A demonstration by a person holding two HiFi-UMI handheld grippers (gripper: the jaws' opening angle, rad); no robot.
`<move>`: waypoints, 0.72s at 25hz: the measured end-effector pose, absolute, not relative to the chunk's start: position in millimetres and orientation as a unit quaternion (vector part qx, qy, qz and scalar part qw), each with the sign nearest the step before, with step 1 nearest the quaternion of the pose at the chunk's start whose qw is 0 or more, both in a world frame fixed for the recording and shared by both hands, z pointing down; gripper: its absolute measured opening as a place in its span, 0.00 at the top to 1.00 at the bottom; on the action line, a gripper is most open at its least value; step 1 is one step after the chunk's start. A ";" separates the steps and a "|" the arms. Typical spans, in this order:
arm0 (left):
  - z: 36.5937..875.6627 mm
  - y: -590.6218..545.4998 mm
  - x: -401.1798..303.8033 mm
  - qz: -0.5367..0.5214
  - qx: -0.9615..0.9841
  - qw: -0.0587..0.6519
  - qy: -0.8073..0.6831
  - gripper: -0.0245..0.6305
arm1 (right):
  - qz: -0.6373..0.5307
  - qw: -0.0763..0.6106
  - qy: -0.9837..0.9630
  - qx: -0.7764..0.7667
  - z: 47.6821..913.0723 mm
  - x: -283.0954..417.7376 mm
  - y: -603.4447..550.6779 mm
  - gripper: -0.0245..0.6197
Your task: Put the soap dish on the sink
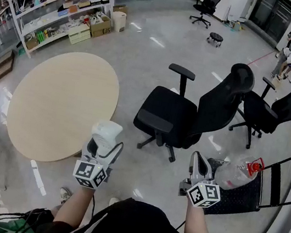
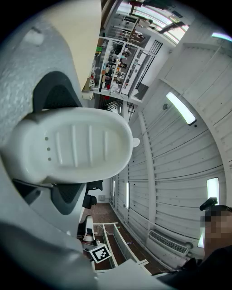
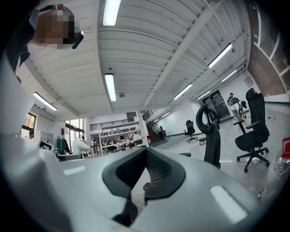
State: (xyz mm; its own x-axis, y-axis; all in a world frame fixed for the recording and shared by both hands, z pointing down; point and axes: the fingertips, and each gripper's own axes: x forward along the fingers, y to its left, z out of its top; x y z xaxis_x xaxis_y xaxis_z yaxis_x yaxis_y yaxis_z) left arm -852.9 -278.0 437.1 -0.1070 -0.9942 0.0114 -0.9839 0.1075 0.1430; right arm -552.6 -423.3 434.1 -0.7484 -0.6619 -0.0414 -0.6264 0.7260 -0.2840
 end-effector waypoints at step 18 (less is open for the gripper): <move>423.2 -268.7 -844.4 -0.051 0.673 0.035 -0.737 0.27 | -0.124 0.077 0.929 -0.340 433.4 -552.4 -412.4 0.96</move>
